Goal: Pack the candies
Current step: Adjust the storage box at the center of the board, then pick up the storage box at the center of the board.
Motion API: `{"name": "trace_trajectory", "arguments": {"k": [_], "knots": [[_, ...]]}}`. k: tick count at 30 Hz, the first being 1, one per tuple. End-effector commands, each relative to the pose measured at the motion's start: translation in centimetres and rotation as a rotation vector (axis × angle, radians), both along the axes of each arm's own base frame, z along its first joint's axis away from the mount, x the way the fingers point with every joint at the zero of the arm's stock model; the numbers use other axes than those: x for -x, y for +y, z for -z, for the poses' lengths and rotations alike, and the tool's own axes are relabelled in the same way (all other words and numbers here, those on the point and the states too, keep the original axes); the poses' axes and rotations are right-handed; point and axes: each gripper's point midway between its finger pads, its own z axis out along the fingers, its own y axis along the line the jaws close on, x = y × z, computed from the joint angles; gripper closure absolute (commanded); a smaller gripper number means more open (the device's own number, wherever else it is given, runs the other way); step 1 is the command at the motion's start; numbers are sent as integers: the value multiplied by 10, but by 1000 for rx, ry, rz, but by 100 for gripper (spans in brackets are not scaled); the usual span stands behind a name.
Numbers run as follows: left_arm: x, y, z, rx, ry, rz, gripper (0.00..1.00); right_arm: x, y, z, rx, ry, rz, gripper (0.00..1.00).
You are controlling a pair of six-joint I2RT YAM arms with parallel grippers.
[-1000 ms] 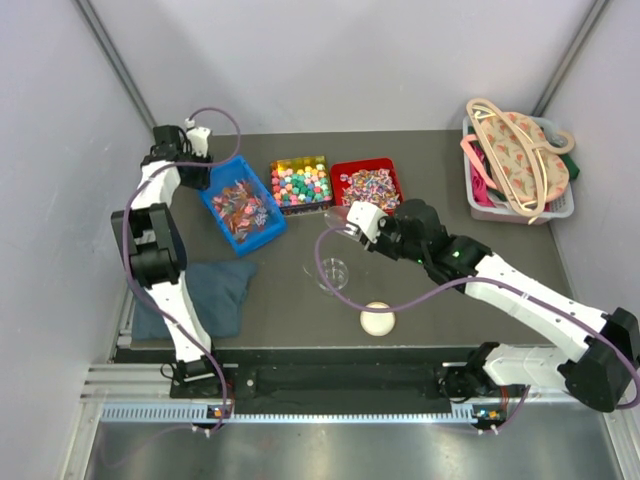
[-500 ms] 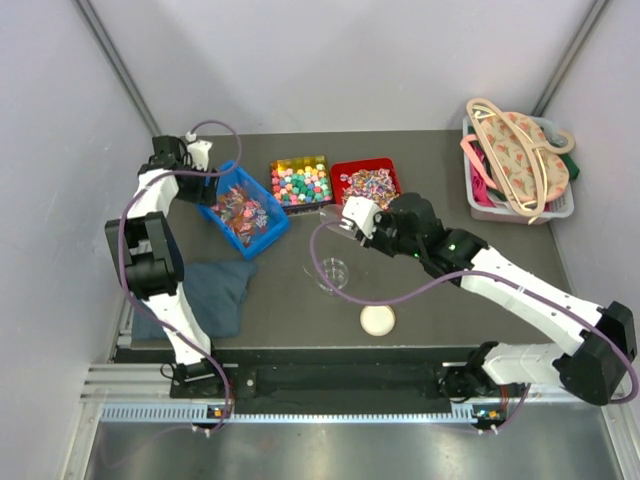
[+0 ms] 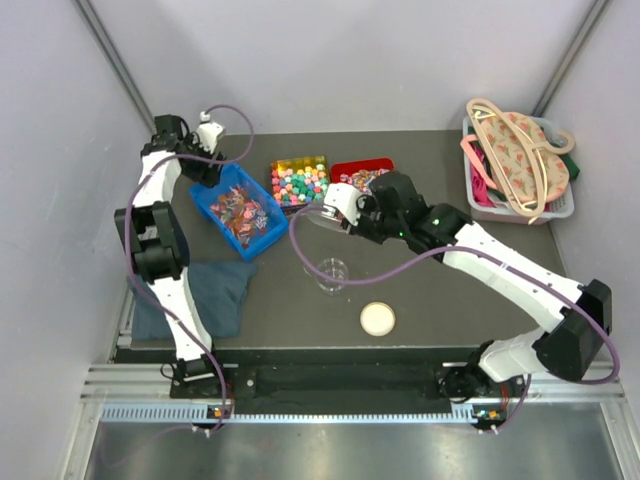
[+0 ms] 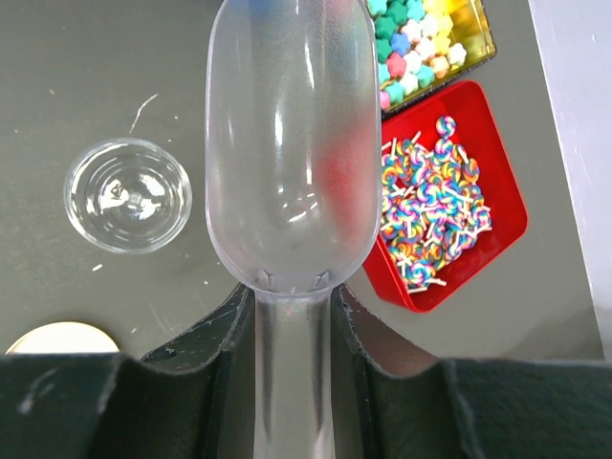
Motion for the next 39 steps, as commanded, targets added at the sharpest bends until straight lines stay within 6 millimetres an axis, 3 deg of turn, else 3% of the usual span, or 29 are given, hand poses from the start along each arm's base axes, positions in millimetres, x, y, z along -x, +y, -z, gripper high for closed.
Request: {"name": "trace_trajectory", "arguments": {"k": [1,8,13,18,23,31,38,39], "knots": [[-8,-19,12,-48,30,98,23,-1,11,-37,-28,-25,-37,100],[-13,-24,30,-71,62,125,33,-3,13,-40,4,8,-36,100],[-5,-25,42,-67,106,135,41,-2,18,-41,12,35,-50,100],[-1,-28,41,-53,114,135,60,-6,24,-42,24,61,-40,100],[3,-29,39,-39,127,115,68,-9,27,-44,34,63,-29,100],[7,-24,21,-14,125,-20,100,-24,40,-30,105,44,32,100],[9,-24,-16,27,48,-122,100,-36,64,-26,130,34,64,100],[9,-25,-17,33,43,-132,100,-37,70,-32,118,27,63,100]]}}
